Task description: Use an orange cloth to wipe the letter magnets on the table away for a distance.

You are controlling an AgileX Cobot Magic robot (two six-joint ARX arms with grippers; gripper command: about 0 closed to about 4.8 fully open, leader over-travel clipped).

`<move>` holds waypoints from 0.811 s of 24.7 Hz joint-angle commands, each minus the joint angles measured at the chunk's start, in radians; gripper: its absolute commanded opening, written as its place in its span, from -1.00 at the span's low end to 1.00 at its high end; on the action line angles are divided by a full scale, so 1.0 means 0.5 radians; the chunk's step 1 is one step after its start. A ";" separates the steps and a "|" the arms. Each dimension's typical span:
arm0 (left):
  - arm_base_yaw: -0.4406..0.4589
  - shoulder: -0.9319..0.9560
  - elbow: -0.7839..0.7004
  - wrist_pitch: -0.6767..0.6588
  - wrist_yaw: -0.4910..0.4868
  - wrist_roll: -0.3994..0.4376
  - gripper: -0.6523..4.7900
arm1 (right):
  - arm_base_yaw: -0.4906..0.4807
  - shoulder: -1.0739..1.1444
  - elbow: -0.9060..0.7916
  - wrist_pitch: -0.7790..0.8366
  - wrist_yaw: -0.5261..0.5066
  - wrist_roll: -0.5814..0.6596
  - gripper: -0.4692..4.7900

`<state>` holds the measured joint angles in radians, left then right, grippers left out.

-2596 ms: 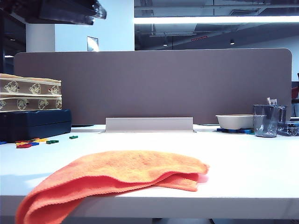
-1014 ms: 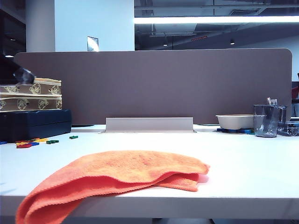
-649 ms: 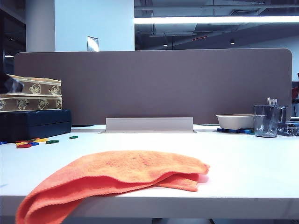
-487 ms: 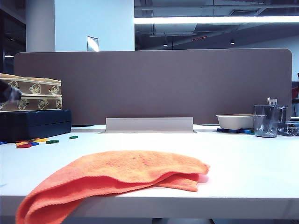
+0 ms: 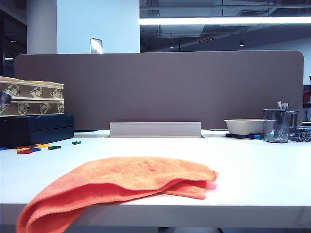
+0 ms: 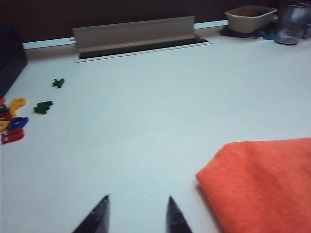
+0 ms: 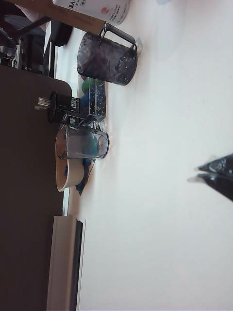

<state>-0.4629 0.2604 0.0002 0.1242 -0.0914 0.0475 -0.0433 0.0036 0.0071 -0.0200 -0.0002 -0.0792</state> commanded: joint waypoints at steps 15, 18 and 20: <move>0.411 -0.002 0.008 0.121 -0.093 -0.127 -0.78 | -0.001 -0.008 -0.015 0.026 0.002 0.002 -0.84; 0.471 -0.002 0.008 0.151 -0.094 -0.126 -0.78 | -0.001 -0.008 -0.015 0.026 0.002 0.002 -0.84; 0.504 -0.002 0.008 0.169 -0.094 -0.126 -0.78 | -0.001 -0.008 -0.015 0.026 0.002 0.002 -0.84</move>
<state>-0.2211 0.2604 0.0002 0.1844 -0.1352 -0.0139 -0.0433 0.0036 0.0071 -0.0200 -0.0002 -0.0792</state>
